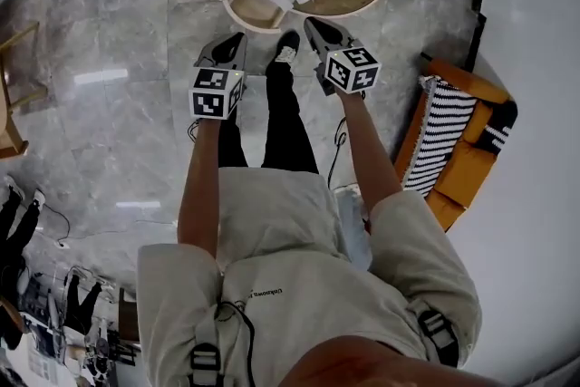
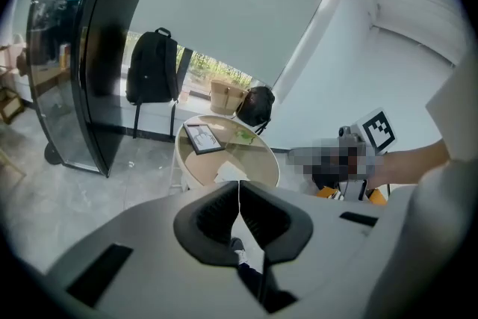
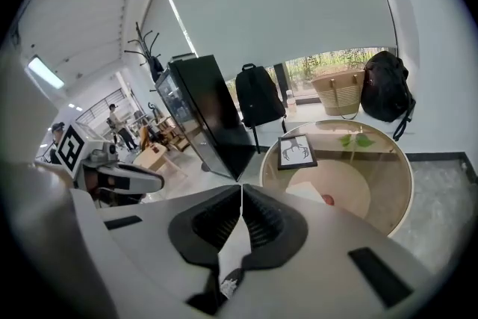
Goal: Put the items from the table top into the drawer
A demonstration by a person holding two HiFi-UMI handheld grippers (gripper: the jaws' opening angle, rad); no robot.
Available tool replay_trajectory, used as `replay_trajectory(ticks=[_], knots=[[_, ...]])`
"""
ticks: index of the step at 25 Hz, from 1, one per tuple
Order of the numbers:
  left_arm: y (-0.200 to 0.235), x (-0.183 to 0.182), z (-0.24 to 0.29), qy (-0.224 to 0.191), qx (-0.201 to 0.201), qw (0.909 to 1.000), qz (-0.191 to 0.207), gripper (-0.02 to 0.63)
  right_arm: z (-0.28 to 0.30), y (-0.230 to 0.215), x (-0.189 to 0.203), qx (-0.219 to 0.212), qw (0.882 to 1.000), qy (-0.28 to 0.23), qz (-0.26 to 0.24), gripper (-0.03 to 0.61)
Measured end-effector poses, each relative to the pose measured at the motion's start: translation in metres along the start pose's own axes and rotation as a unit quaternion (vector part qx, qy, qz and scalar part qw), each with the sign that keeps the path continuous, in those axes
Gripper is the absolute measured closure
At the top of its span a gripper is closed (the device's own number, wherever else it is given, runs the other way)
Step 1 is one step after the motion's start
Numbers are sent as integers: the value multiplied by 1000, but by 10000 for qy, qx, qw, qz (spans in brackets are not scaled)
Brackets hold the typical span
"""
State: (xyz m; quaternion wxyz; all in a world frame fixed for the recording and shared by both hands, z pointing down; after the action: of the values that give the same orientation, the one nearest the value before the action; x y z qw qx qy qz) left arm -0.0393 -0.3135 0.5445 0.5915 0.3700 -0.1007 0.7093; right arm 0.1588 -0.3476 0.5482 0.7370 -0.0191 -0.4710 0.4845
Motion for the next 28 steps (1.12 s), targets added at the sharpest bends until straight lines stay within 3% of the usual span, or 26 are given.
replay_trajectory(ticks=[3,11,20,21,25,28], knots=[[-2,22,28,133,8,9997,-219,592,14,-40,6,215,9997,57,-124,541],[-8,66,104,465,138,9985,-244,592,63,-129,45,428,9980,398,-257,541],[8,90,153,445,81,9987,-216,592,114,-169,79,364,9923,919,-740,537],[11,92,155,445,61,9987,-248,592,121,-172,82,338,9920,939,-772,524],[19,94,154,417,-4,9983,-400,592,142,-188,88,304,9907,999,-875,375],[29,96,147,420,-25,9986,-315,592,155,-194,95,464,9866,1168,-1043,294]])
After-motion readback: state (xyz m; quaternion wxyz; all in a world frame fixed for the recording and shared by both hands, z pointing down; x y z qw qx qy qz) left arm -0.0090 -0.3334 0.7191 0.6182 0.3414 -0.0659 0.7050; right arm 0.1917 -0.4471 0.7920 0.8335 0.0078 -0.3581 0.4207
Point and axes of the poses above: the fingertips, and each gripper's own axes: z forward along the fingers, y to its left, x out of its underside, the point moved 5 cm from there along -z, backward along the fingers, and after that the axes turned 12 degrees about -x, right-handed, at the moved point
